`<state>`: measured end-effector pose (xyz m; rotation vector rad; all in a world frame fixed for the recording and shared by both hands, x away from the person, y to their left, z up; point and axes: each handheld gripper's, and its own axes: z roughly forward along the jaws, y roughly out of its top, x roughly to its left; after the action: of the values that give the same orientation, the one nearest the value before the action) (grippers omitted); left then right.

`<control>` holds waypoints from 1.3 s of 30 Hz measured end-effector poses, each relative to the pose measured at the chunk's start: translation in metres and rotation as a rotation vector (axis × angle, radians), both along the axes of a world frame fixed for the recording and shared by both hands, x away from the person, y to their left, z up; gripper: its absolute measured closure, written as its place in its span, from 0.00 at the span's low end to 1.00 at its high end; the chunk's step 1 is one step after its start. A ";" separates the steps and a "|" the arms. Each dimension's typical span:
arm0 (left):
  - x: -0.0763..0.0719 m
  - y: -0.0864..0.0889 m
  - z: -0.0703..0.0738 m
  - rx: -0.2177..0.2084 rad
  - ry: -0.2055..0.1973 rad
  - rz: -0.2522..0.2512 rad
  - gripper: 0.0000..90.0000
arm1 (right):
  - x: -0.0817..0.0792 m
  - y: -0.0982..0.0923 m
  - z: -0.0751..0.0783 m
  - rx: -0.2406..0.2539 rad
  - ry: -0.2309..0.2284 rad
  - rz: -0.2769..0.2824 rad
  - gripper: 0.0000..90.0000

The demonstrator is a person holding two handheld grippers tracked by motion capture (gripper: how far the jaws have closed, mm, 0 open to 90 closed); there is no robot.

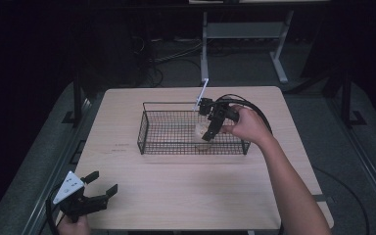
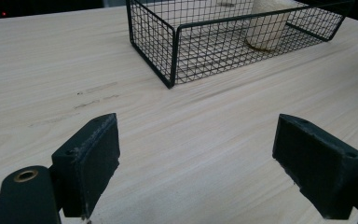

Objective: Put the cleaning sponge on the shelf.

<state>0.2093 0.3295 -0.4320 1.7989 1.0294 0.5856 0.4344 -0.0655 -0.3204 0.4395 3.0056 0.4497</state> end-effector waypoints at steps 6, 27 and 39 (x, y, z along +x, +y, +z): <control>0.000 0.000 0.000 0.001 0.000 -0.002 0.15 | -0.006 -0.001 0.000 0.001 -0.005 0.007 0.19; 0.000 -0.001 0.000 0.002 0.000 -0.005 0.15 | -0.027 -0.002 0.000 0.002 -0.013 0.041 0.19; 0.001 -0.003 0.000 0.010 0.001 -0.007 0.15 | -0.039 -0.006 -0.007 0.006 -0.017 0.060 0.19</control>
<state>0.2099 0.3266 -0.4321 1.8110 1.0227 0.5862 0.3954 -0.0713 -0.3275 0.3453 3.0088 0.4641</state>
